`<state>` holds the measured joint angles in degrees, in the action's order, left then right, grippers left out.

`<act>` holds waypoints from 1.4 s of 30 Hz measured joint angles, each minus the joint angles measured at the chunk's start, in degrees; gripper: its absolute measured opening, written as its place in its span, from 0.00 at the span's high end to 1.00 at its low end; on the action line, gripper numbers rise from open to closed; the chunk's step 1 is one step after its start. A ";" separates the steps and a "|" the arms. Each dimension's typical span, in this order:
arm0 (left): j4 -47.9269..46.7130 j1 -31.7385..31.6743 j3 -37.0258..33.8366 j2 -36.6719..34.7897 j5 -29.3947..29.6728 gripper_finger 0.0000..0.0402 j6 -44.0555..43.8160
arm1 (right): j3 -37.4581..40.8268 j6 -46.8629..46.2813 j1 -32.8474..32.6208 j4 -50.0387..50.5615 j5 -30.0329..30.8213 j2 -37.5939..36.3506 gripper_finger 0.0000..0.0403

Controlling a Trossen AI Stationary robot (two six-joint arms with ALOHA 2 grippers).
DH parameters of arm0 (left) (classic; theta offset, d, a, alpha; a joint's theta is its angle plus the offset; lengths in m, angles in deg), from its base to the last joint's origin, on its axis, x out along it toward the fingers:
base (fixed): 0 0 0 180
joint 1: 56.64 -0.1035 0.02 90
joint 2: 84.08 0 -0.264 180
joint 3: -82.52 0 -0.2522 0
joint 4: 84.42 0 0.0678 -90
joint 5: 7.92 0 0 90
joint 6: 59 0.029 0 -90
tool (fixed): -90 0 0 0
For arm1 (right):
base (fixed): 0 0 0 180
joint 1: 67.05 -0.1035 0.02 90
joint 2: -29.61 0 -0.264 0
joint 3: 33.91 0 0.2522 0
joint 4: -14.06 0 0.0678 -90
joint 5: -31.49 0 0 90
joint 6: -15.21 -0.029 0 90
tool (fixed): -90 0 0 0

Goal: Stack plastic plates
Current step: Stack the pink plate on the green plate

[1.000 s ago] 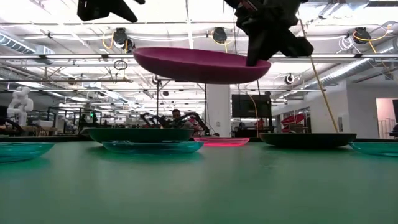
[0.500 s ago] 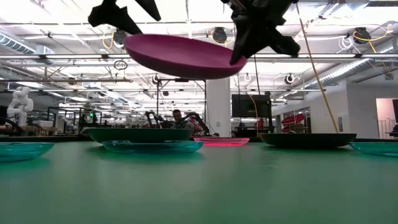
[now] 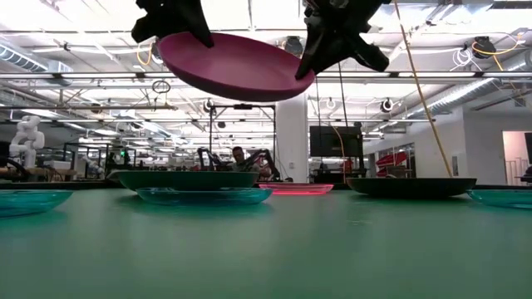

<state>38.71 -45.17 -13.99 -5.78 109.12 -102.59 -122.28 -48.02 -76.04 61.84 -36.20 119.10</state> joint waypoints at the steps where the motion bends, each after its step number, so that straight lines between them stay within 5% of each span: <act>1: -0.01 0.01 0.00 0.00 -0.36 0.72 0.16 | 0.00 0.41 0.00 0.00 0.14 0.00 0.98; 8: -0.50 -0.11 0.00 0.00 -0.76 0.95 0.75 | 0.00 3.65 -0.02 -0.84 0.23 0.00 0.98; 15: -0.31 -1.17 0.00 0.00 -1.42 0.95 1.17 | 0.00 5.16 0.00 -0.54 -0.05 0.00 0.96; 26: 0.30 -5.82 0.66 -1.46 -11.56 0.95 4.11 | -0.13 5.43 2.89 2.89 -11.96 -0.81 0.69; 42: -1.74 -11.09 9.65 -1.27 -17.21 0.95 8.33 | -0.24 19.53 9.81 9.19 -14.02 -11.13 0.49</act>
<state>36.96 -56.26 -4.34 -7.05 91.91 -94.26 -122.52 -28.49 -66.23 71.03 -50.21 107.97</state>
